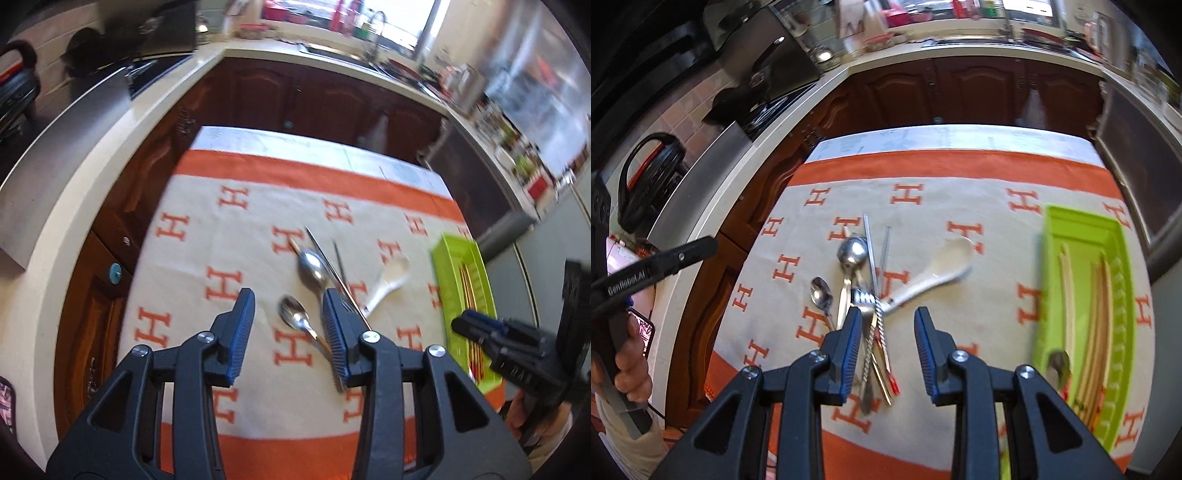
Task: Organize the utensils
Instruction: 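Move both open tools back over the utensil pile, then grasp a steel chopstick with the right tool while the left tool grasps a steel spoon, then carry both utensils over the green tray and open the right tool, then lower the steel spoon into the tray and open the left tool, then move both open tools back over the remaining utensils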
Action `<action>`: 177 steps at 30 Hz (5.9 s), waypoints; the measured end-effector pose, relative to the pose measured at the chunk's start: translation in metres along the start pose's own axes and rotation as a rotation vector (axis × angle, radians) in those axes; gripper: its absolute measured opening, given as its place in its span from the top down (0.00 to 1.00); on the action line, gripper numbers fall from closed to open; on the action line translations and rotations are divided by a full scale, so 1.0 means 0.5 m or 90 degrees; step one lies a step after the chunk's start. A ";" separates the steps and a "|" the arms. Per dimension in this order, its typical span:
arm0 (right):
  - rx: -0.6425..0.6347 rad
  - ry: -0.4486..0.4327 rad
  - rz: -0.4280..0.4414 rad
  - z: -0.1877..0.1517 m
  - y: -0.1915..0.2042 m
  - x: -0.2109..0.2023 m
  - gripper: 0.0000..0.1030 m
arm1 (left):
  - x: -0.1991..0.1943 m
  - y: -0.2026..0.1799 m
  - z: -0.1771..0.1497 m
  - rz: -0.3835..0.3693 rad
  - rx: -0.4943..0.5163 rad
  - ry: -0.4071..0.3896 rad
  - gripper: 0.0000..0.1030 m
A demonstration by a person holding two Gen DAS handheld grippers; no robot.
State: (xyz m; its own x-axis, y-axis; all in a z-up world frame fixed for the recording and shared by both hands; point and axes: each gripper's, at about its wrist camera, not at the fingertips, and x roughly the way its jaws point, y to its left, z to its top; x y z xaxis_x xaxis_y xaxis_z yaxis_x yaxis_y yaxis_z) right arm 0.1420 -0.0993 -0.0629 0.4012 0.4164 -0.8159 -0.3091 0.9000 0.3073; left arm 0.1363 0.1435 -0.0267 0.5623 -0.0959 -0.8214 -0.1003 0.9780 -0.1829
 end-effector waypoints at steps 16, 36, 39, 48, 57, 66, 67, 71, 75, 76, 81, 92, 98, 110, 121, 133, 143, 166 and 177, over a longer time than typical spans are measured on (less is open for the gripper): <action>-0.058 0.145 0.042 0.092 0.039 0.250 0.84 | 0.248 -0.010 0.014 -0.043 -0.043 0.135 0.66; -0.011 0.134 0.066 0.087 -0.008 0.271 0.94 | 0.324 -0.014 -0.007 -0.067 -0.051 0.168 0.66; 0.013 0.116 0.088 0.086 -0.022 0.242 0.94 | 0.329 -0.023 -0.012 -0.082 -0.049 0.168 0.66; 0.059 0.081 0.136 0.068 -0.055 0.189 0.94 | 0.358 -0.038 -0.026 -0.138 -0.074 0.156 0.66; 0.093 0.078 0.152 0.043 -0.084 0.183 0.94 | 0.398 -0.048 -0.033 -0.148 -0.087 0.133 0.74; 0.109 0.079 0.163 0.032 -0.095 0.185 0.94 | 0.397 -0.068 -0.042 -0.142 -0.076 0.079 1.00; 0.109 0.078 0.164 0.030 -0.095 0.185 0.94 | 0.394 -0.068 -0.042 -0.146 -0.075 0.075 1.00; 0.115 0.072 0.175 0.024 -0.097 0.178 0.94 | 0.382 -0.074 -0.044 -0.151 -0.064 0.059 1.00; 0.124 0.062 0.187 0.016 -0.104 0.158 0.94 | 0.358 -0.085 -0.047 -0.158 -0.040 0.043 1.00; 0.126 0.057 0.189 0.013 -0.106 0.151 0.94 | 0.348 -0.087 -0.048 -0.163 -0.031 0.039 1.00; 0.136 0.041 0.198 -0.004 -0.114 0.119 0.94 | 0.283 -0.103 -0.056 -0.176 0.025 0.007 1.00; 0.158 -0.007 0.185 -0.067 -0.150 0.014 0.94 | 0.117 -0.153 -0.080 -0.230 0.107 -0.022 1.00; 0.188 -0.043 0.134 -0.104 -0.216 -0.050 0.94 | 0.079 -0.256 -0.100 -0.272 0.153 0.009 1.00; 0.170 -0.039 -0.079 -0.125 -0.344 -0.080 0.94 | 0.133 -0.515 -0.144 -0.285 0.240 0.081 1.00; 0.244 -0.065 -0.062 -0.144 -0.414 -0.103 0.85 | 0.252 -0.627 -0.152 -0.232 0.279 0.136 1.00; 0.288 -0.100 -0.046 -0.169 -0.439 -0.138 0.85 | 0.355 -0.648 -0.149 -0.152 0.270 0.147 1.00; 0.286 -0.103 -0.044 -0.180 -0.418 -0.146 0.85 | 0.288 -0.619 -0.136 -0.166 0.242 0.133 0.90; 0.211 -0.074 -0.035 -0.195 -0.269 -0.144 0.85 | 0.136 -0.456 -0.191 -0.127 0.189 0.093 0.70; 0.156 -0.030 -0.025 -0.172 -0.169 -0.096 0.85 | 0.111 -0.334 -0.187 -0.104 0.131 0.081 0.70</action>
State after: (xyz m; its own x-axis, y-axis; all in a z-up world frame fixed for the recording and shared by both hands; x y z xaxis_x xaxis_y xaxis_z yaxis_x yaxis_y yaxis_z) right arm 0.0748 -0.2062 -0.0918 0.4502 0.3810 -0.8076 -0.0768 0.9175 0.3901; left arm 0.1077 -0.0425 -0.0922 0.4483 -0.2651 -0.8537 0.1590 0.9634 -0.2156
